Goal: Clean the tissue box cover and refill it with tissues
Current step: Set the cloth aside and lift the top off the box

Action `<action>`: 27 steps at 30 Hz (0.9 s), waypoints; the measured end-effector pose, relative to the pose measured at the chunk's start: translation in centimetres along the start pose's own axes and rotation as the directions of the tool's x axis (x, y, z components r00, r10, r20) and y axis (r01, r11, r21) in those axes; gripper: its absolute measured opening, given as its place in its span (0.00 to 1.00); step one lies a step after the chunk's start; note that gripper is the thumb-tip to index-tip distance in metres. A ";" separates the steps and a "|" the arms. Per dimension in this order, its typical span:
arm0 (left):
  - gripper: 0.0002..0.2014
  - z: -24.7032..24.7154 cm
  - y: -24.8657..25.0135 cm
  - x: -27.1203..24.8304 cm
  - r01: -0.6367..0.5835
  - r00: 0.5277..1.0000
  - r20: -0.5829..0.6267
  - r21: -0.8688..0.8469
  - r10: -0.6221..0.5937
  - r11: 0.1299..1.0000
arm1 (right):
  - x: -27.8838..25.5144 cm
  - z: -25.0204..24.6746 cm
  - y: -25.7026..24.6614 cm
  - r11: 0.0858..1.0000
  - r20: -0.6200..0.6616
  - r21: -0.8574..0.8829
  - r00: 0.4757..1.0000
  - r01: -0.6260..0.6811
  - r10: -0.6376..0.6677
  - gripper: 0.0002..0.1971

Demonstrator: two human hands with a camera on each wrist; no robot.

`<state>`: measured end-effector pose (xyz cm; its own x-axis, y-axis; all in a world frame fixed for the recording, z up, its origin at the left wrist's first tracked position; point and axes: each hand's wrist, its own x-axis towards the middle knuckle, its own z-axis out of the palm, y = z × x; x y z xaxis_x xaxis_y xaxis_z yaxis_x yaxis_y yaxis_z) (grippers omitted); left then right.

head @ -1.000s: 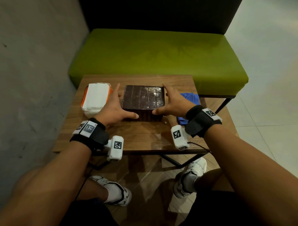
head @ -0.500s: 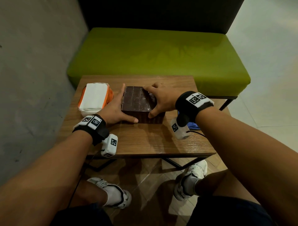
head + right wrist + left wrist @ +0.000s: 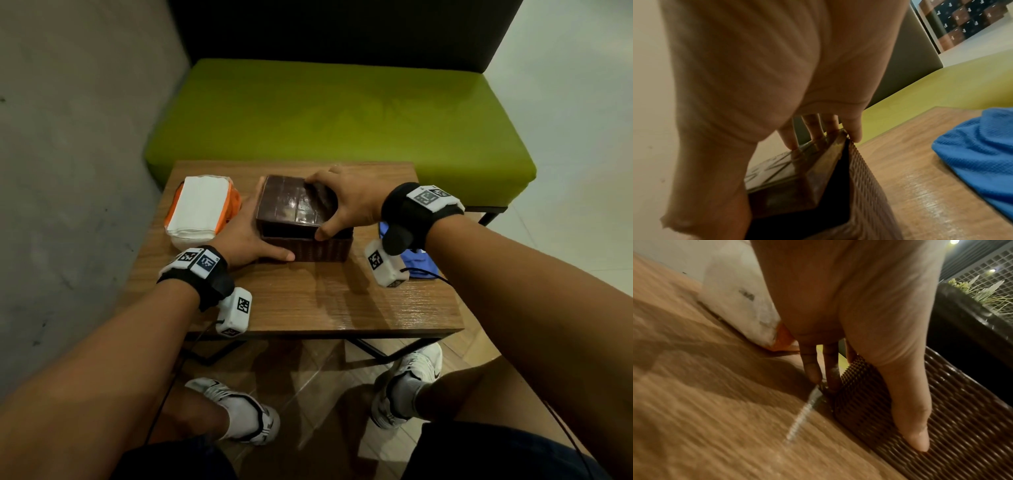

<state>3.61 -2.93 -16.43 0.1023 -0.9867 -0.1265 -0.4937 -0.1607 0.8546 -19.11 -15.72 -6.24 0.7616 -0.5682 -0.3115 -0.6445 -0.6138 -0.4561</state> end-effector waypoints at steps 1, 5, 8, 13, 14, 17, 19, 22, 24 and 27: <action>0.73 0.1 0.1 0.0 0.001 1.000 -0.019 -0.004 -0.001 1.000 | -0.3 -0.1 0.1 1.000 -0.034 0.020 0.999 0.008 -0.008 0.56; 0.63 0.4 0.9 -0.1 -0.002 0.998 -0.065 0.004 0.002 1.000 | -1.8 -1.1 0.5 0.997 -0.212 0.065 0.977 0.028 -0.014 0.57; 0.61 0.3 1.4 0.1 -0.035 0.997 -0.065 -0.070 0.030 0.997 | -4.2 -1.2 0.4 0.996 -0.190 0.086 0.982 0.016 0.001 0.56; 0.69 -0.3 0.7 0.3 0.034 0.998 -0.052 -0.023 -0.035 0.999 | -8.9 1.7 -0.4 0.999 -0.091 0.039 0.996 0.022 -0.018 0.53; 0.72 -0.3 1.1 -0.2 0.079 0.995 -0.068 0.013 -0.078 0.997 | -9.6 2.5 -0.4 1.000 -0.070 0.008 0.997 0.023 -0.023 0.54; 0.67 -0.1 2.2 -2.0 0.156 0.981 -0.128 0.066 -0.146 0.986 | -10.9 4.8 -0.5 0.999 0.002 -0.047 1.000 0.025 -0.025 0.55; 0.50 0.3 2.3 -3.3 0.251 0.957 -0.163 0.047 -0.241 0.967 | -11.0 6.1 -0.6 0.998 0.044 -0.059 0.999 0.017 -0.014 0.54; 0.26 1.6 2.2 -5.4 0.426 0.885 -0.130 -0.157 -0.447 0.891 | -10.4 7.8 -0.9 0.994 0.080 -0.105 0.997 0.002 0.007 0.53; 0.17 3.2 2.2 -6.6 0.458 0.876 -0.071 -0.188 -0.477 0.869 | -10.0 8.8 -0.9 0.992 0.088 -0.125 0.996 -0.010 0.021 0.54; 0.14 5.0 2.0 -7.8 0.468 0.873 -0.062 -0.174 -0.484 0.867 | -9.7 10.0 -0.9 0.993 0.082 -0.121 0.996 -0.011 0.021 0.55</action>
<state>-2.49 4.29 -16.30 0.3820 -0.7822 -0.4922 -0.2295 -0.5962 0.7693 -25.25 -4.17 -11.20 0.7508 -0.5344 -0.3883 -0.6564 -0.6693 -0.3482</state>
